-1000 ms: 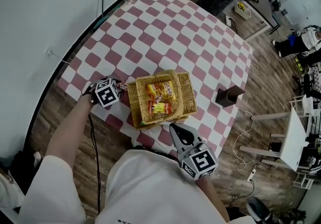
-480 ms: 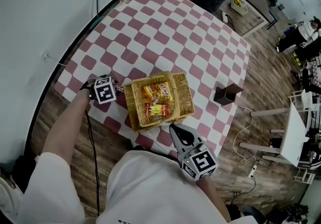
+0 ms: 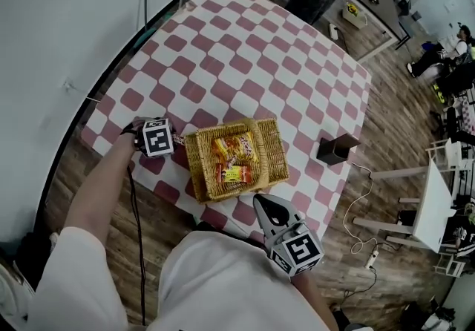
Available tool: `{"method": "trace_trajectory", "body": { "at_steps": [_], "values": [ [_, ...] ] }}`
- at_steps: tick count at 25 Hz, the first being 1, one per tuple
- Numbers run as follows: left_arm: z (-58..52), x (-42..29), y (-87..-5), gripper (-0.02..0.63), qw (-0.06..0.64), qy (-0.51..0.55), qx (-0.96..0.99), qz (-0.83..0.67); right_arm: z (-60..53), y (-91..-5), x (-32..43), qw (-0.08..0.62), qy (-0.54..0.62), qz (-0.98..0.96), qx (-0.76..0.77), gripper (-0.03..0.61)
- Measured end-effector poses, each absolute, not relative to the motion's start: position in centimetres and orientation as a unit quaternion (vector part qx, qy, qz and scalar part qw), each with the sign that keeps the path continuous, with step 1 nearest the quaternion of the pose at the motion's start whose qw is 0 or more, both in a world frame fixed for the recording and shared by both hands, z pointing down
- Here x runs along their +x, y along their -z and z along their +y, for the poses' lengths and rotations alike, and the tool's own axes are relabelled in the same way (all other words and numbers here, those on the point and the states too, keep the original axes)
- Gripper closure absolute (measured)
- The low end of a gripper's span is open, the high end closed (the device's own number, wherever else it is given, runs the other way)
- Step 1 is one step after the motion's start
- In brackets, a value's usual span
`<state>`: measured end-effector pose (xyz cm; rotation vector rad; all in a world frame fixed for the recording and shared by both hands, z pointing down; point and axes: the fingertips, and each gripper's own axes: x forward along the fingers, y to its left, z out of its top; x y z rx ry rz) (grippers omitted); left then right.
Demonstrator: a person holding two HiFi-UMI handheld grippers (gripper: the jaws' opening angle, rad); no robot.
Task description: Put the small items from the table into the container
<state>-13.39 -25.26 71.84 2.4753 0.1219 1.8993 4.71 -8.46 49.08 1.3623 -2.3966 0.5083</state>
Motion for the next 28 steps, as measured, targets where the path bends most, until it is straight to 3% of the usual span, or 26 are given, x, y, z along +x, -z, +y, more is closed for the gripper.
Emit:
{"method": "trace_trajectory", "body": {
  "at_steps": [6,9,17,28],
  "values": [
    [-25.3,-13.5,-71.7,0.403,0.018,-0.604,0.795,0.047,-9.0,-48.7,4.1,0.168,-0.175,-0.844,0.479,0.565],
    [-25.7,-13.4,-71.7,0.446,0.013,-0.604,0.796,0.047,-9.1,-48.1,3.7,0.164,-0.170,-0.848,0.475,0.565],
    [-25.4,-13.3,-71.5,0.479,0.004,-0.600,0.798,0.045,-8.9,-46.1,2.6,0.140,-0.156,-0.867,0.451,0.566],
    [-24.7,-13.8,-69.8,0.486,0.029,-0.574,0.818,-0.012,-8.7,-44.3,1.4,0.114,-0.136,-0.888,0.423,0.566]
  ]
}}
